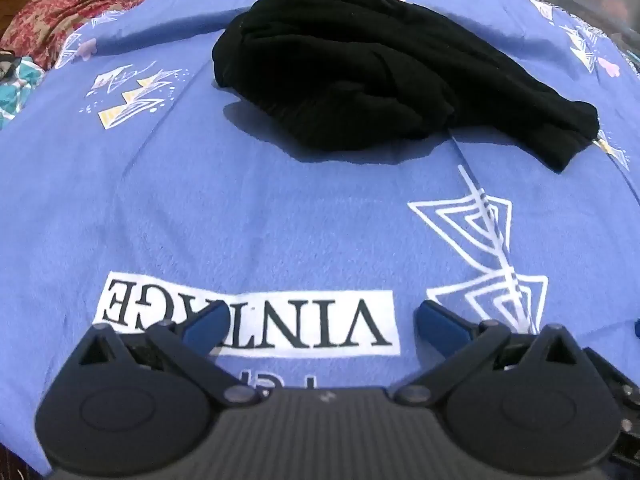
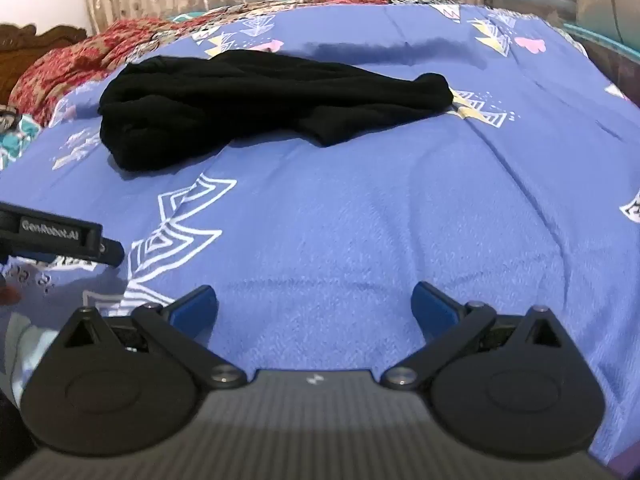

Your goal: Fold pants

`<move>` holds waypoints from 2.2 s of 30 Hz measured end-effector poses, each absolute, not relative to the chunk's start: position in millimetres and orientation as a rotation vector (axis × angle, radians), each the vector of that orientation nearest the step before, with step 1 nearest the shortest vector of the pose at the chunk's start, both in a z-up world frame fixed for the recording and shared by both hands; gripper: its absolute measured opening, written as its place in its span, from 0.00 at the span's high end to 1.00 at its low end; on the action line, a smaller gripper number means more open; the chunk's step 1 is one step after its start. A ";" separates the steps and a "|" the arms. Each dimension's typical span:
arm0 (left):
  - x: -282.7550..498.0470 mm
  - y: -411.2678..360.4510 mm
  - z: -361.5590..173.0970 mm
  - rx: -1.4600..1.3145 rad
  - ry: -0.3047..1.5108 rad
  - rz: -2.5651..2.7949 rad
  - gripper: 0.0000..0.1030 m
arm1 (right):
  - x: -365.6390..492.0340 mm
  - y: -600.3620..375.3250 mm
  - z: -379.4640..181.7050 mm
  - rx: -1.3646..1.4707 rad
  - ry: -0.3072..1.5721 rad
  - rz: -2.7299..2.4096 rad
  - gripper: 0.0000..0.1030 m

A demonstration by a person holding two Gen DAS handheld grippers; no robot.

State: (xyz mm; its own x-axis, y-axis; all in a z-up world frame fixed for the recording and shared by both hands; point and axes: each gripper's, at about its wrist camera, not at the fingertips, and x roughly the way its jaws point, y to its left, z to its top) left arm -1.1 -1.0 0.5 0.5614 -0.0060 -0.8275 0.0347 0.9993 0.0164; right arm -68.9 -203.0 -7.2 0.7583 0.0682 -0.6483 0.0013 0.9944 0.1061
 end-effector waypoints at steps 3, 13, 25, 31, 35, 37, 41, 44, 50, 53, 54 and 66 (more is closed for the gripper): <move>-4.7 -5.3 8.2 0.047 0.979 -0.052 0.00 | -72.2 -206.8 7.4 0.064 0.720 0.032 0.00; 61.3 66.8 89.4 -0.184 0.734 -0.013 0.09 | -66.7 -260.8 38.2 0.274 0.668 -0.003 0.53; 140.9 65.4 81.3 -0.352 0.847 -0.136 0.90 | 12.2 -310.8 58.0 0.520 0.687 0.010 0.31; 26.6 151.7 121.8 -0.525 0.724 -0.183 0.91 | 65.2 -296.4 39.3 0.490 0.776 0.077 0.31; -32.9 201.3 133.3 -0.551 0.748 -0.065 0.91 | 89.2 -270.6 27.2 0.391 0.784 0.091 0.38; -50.4 218.8 127.6 -0.582 0.777 -0.022 0.91 | 95.2 -249.9 28.0 0.243 0.769 0.096 0.75; -59.5 233.8 106.5 -0.668 0.817 0.008 0.91 | 82.3 -239.7 53.8 0.084 0.672 0.086 0.87; -50.6 219.5 98.1 -0.641 0.838 -0.039 0.91 | 49.9 -262.7 95.3 0.037 0.512 0.017 0.88; -50.4 188.2 69.2 -0.582 0.888 -0.149 0.91 | -38.3 -322.1 129.4 -0.104 0.428 -0.034 0.84; -54.8 182.0 57.9 -0.552 0.916 -0.167 0.88 | -54.3 -355.4 105.8 -0.082 0.662 -0.006 0.53; -61.5 183.1 52.9 -0.548 0.914 -0.173 0.87 | -60.4 -367.2 102.2 -0.049 0.700 -0.016 0.54; -69.7 216.2 42.3 -0.744 0.853 -0.170 0.48 | 93.1 -303.3 155.7 0.157 0.615 0.206 0.17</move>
State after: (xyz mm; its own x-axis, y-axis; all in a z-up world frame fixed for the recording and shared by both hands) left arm -69.7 216.2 42.3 0.6616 -0.4195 -0.6215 -0.1487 0.7390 -0.6571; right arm 93.1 -303.3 155.7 0.7974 0.2376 -0.5547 -0.1447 0.9677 0.2065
